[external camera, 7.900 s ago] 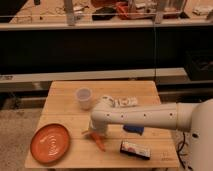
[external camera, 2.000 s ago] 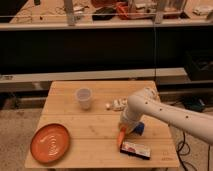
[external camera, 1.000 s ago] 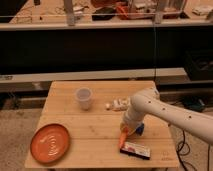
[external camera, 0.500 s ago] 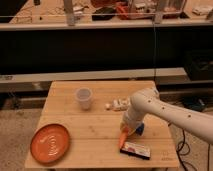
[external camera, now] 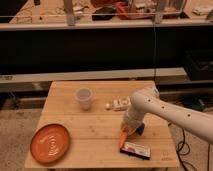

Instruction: Place the pepper on the white sponge

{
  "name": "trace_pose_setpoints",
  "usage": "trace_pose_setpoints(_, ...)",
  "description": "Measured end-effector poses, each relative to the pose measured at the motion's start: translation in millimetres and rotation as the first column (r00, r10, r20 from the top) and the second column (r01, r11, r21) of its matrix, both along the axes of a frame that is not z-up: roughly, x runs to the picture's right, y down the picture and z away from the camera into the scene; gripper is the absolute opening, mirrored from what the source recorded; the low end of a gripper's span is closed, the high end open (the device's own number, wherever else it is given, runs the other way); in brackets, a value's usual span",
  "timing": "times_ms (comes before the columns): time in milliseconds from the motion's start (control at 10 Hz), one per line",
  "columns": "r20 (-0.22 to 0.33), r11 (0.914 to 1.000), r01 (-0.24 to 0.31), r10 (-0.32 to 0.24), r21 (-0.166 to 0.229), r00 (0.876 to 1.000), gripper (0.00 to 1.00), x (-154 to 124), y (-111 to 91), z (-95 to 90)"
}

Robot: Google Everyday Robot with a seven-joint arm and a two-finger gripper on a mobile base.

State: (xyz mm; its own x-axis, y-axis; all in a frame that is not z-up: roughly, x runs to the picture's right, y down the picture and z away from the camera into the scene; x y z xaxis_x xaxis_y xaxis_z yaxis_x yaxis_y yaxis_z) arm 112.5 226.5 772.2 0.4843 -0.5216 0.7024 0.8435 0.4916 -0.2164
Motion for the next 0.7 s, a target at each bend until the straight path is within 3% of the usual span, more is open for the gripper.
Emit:
trace_pose_setpoints(300,-0.004,1.0000,-0.002,0.002,-0.005,1.000,0.06,-0.5,-0.8,3.3)
trace_pose_setpoints(600,-0.013,1.0000,-0.007,0.007,-0.007,1.000,0.24,4.1,-3.1,2.7)
trace_pose_setpoints(700,-0.013,0.9999,-0.008,0.008,-0.008,1.000,0.23,3.9,-3.7,3.1)
